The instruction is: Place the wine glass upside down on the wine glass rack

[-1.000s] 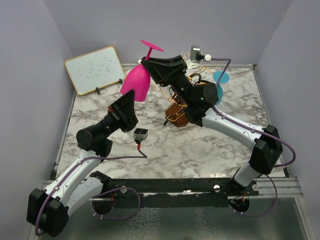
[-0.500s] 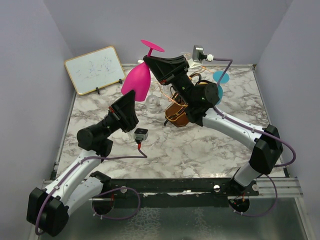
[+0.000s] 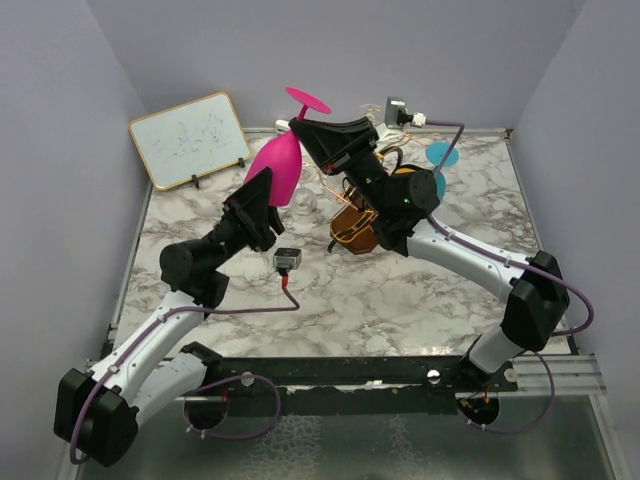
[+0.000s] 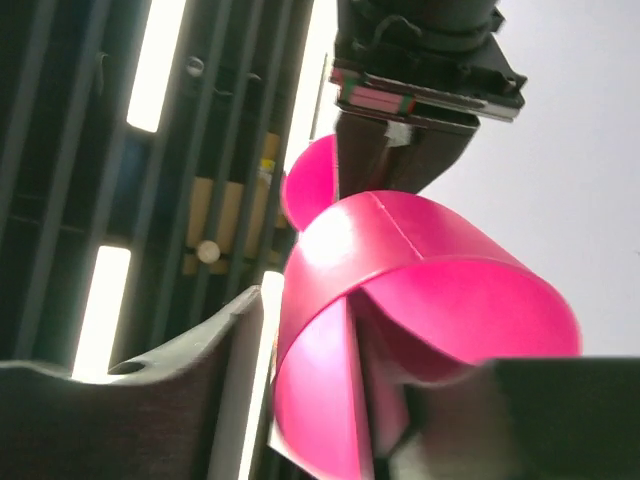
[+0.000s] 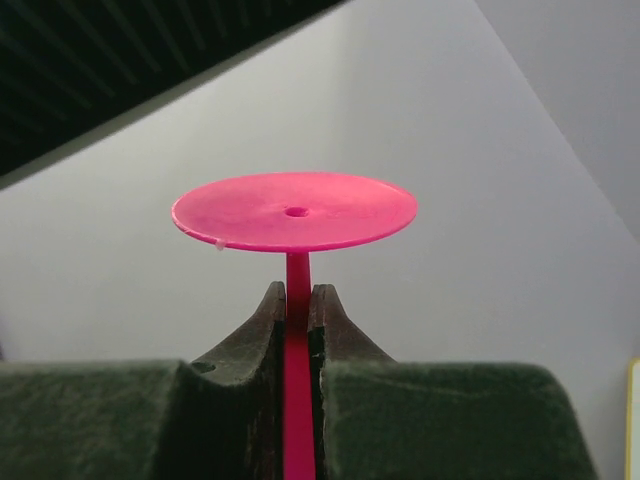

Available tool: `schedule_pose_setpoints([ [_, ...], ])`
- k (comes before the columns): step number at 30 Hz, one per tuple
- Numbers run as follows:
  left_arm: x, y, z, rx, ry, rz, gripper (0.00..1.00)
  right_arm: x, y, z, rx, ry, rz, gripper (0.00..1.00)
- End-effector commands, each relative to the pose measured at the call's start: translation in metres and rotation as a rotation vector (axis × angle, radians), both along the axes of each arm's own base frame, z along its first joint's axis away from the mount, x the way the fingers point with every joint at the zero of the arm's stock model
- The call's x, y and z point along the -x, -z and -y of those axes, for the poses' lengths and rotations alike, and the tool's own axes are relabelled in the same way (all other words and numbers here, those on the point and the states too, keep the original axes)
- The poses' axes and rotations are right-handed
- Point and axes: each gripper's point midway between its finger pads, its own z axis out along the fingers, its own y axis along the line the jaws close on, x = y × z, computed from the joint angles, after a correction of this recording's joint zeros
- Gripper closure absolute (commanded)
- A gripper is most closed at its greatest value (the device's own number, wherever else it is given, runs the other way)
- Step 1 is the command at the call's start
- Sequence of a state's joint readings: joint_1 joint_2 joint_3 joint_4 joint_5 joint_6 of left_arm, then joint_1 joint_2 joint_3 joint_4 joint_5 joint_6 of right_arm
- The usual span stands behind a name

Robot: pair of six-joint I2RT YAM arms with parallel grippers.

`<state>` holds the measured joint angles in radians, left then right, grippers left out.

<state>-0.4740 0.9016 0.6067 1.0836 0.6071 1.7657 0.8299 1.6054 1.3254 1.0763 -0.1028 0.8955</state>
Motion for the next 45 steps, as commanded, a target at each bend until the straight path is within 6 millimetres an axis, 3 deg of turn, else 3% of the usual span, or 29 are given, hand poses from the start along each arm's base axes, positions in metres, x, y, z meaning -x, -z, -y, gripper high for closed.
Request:
schedule_pose_setpoints([
  [1,-0.024,-0.005,-0.012,0.047,-0.111,-0.09,0.47,0.018,-0.006,0.0,0.106,0.055,0.045,0.99],
  [3,-0.033,-0.008,-0.02,0.086,-0.149,-0.171,0.36,0.011,-0.018,0.01,0.159,0.173,0.087,0.99],
  [6,-0.05,0.006,-0.023,0.101,-0.206,-0.368,0.23,-0.005,-0.026,0.031,0.209,0.31,0.105,0.99],
  [9,-0.053,0.039,-0.021,0.036,-0.233,-0.579,0.17,-0.013,-0.026,0.055,0.257,0.445,0.101,0.99],
  [11,-0.047,0.07,-0.021,-0.04,-0.228,-0.738,0.04,-0.014,-0.024,0.073,0.279,0.526,0.085,0.99],
  [14,-0.035,0.128,-0.028,-0.155,-0.251,-1.035,0.01,-0.002,-0.01,0.091,0.328,0.554,0.081,0.99],
  [16,-0.029,0.143,-0.035,-0.109,-0.255,-1.208,0.01,0.012,0.008,0.094,0.381,0.508,0.081,0.99],
  [19,-0.036,0.146,-0.046,0.079,-0.292,-1.419,0.01,0.042,0.049,0.084,0.493,0.365,0.13,0.99],
  [21,-0.053,0.138,-0.054,0.284,-0.342,-1.493,0.01,0.062,0.079,0.084,0.527,0.281,0.148,0.99],
  [23,-0.066,0.131,-0.06,0.477,-0.353,-1.539,0.01,0.074,0.108,0.086,0.559,0.234,0.133,0.99],
  [26,-0.072,0.135,-0.064,0.618,-0.319,-1.613,0.01,0.088,0.15,0.084,0.645,0.181,0.135,0.99],
  [30,-0.084,0.145,-0.071,0.781,-0.288,-1.713,0.01,0.122,0.182,0.091,0.623,0.167,0.28,0.99],
  [35,-0.088,0.159,-0.079,0.869,-0.257,-1.777,0.01,0.116,0.221,0.096,0.773,0.238,0.344,0.99],
  [39,-0.083,0.164,-0.09,0.904,-0.256,-1.787,0.01,0.116,0.228,0.11,0.687,0.337,0.396,0.99],
  [42,-0.081,0.169,-0.095,0.901,-0.276,-1.791,0.01,0.104,0.243,0.111,0.68,0.396,0.375,0.99],
  [45,-0.083,0.175,-0.095,0.887,-0.295,-1.795,0.01,0.092,0.243,0.113,0.623,0.451,0.343,0.99],
])
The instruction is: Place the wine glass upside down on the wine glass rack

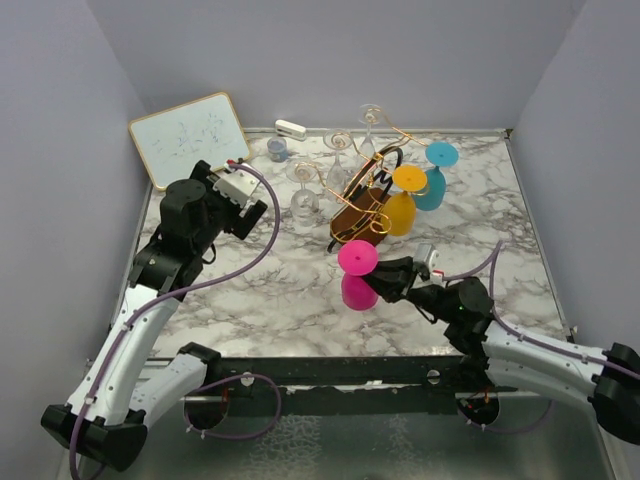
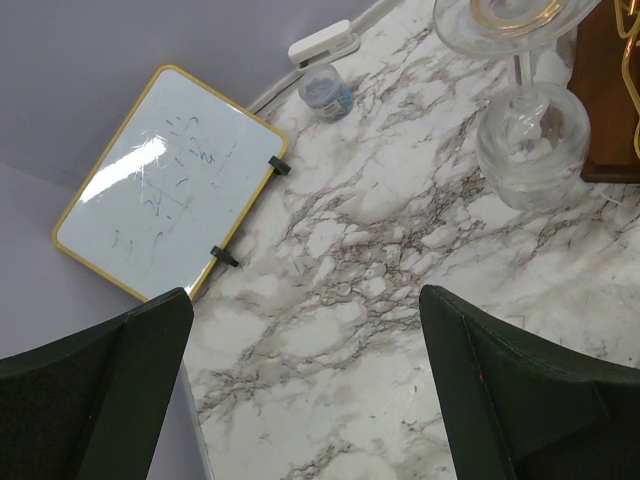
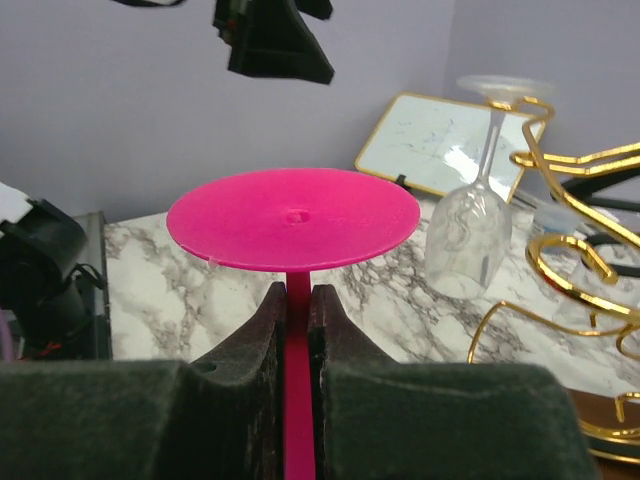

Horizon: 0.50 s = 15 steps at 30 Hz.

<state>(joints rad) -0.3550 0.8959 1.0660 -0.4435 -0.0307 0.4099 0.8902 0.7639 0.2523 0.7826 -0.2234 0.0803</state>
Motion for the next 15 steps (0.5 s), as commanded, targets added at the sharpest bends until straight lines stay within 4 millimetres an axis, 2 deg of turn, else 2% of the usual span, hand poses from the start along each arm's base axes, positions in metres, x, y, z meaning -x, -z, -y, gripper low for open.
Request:
schedule_pose_setpoints([
  [1,0.003,0.007,0.004,0.021,0.021,-0.022,0.01,-0.019,-0.025,0.011,-0.156,0.121,0.099,0.99],
  [5,0.0,0.011,0.006,0.016,0.027,-0.03,0.01,-0.035,-0.029,0.013,-0.196,0.2,0.117,0.99],
  [15,-0.002,0.021,0.005,-0.017,0.031,-0.032,0.01,-0.057,-0.036,0.014,-0.242,0.291,0.129,0.99],
])
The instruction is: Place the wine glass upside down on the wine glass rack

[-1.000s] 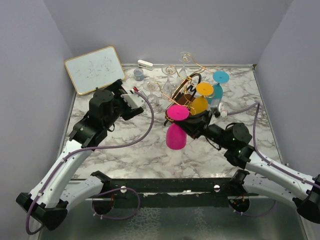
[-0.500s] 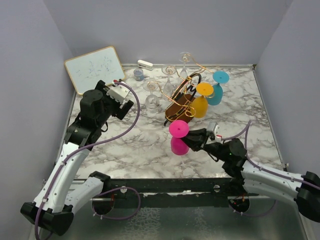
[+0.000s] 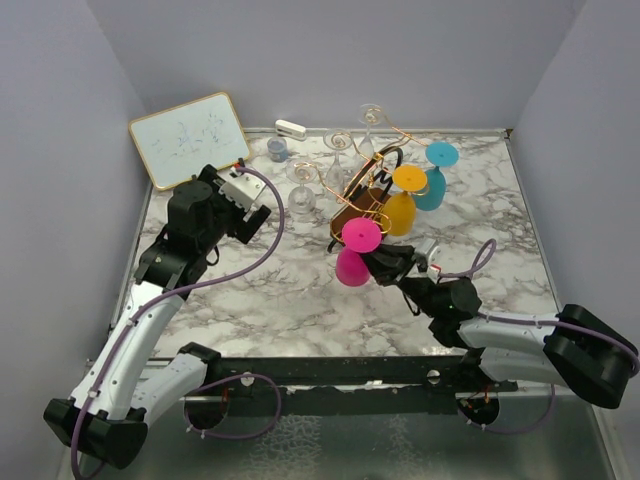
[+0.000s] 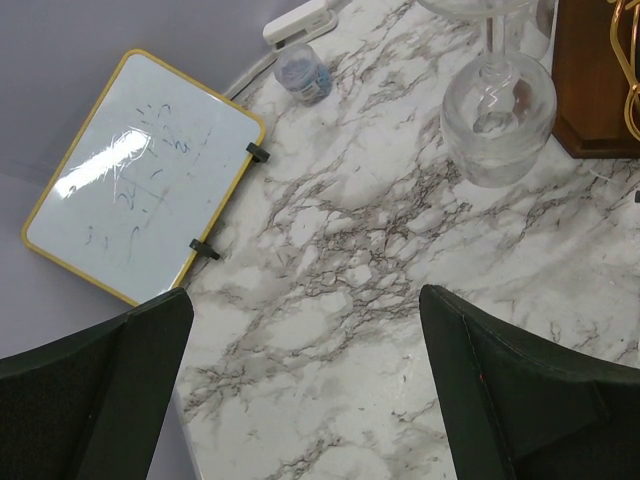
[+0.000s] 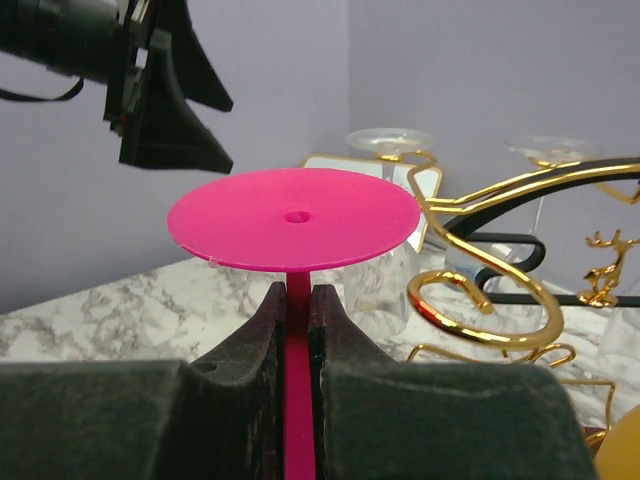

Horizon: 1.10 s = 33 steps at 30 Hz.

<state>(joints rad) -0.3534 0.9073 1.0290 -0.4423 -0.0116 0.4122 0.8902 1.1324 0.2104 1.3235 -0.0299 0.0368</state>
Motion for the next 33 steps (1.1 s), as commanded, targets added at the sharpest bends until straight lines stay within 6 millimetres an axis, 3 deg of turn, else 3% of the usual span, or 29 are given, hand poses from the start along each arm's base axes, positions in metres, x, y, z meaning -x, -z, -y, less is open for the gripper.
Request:
schedule_pose_setpoints([
  [1,-0.002,0.003,0.002,-0.007,0.013,0.012,0.01,-0.015,-0.036,0.015,-0.111,0.115,0.07,0.99],
  [8,-0.001,0.006,0.002,-0.007,0.015,0.007,0.01,-0.032,-0.035,0.024,-0.148,0.21,0.04,0.99],
  [15,-0.001,0.003,0.004,-0.01,0.024,0.016,0.01,-0.038,-0.03,0.025,-0.162,0.234,0.022,0.99],
  [22,0.002,0.004,0.009,-0.038,0.047,0.027,0.01,-0.046,-0.027,0.042,-0.179,0.335,0.023,0.99],
  [33,0.008,0.002,0.011,-0.144,0.055,0.103,0.01,-0.04,-0.023,0.051,-0.147,0.344,0.001,0.99],
])
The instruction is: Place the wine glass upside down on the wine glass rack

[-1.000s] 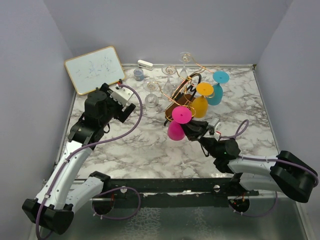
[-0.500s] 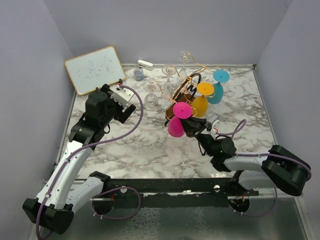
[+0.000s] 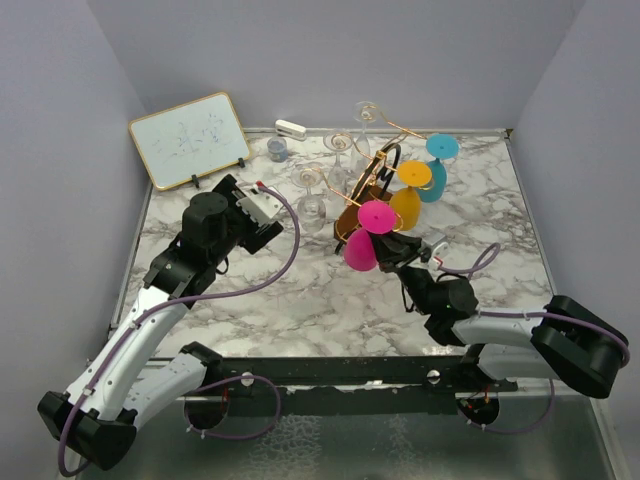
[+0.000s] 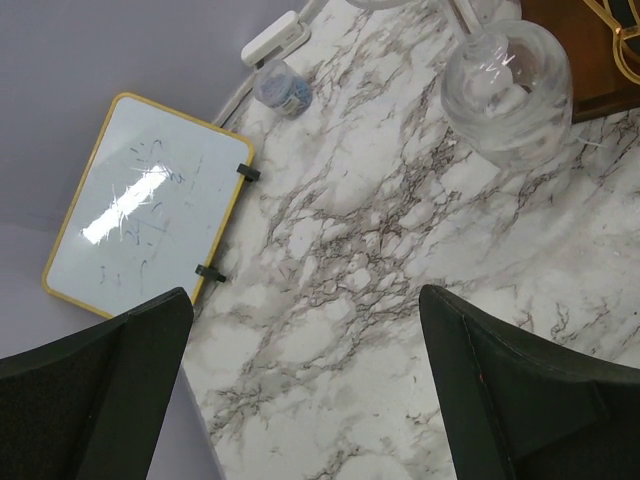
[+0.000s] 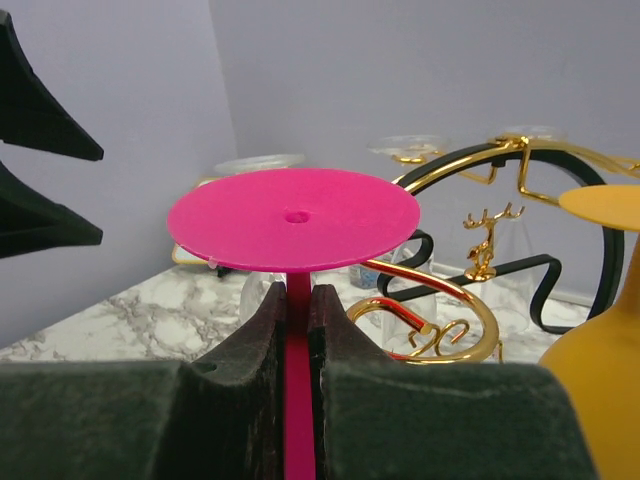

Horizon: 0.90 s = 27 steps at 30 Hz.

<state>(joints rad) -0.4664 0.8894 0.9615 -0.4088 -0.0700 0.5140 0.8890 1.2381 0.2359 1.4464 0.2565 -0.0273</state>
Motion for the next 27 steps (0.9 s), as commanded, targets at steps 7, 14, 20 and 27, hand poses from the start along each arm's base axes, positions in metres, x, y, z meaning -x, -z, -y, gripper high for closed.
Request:
schedule_pose_setpoints([
  [7,-0.004,-0.01,-0.018,-0.042,-0.092,0.083,0.01,0.0,-0.011,0.028,-0.047,0.103,0.011,0.99],
  [14,-0.004,-0.013,-0.015,-0.017,-0.091,0.079,0.01,0.002,0.004,0.016,-0.028,0.072,-0.027,0.99],
  [20,-0.002,-0.015,-0.015,-0.001,-0.095,0.078,0.01,0.008,0.014,0.021,-0.025,0.098,-0.043,0.99],
  [27,-0.001,-0.013,-0.017,-0.009,-0.097,0.086,0.01,0.01,0.014,0.036,-0.043,0.159,0.017,0.99],
])
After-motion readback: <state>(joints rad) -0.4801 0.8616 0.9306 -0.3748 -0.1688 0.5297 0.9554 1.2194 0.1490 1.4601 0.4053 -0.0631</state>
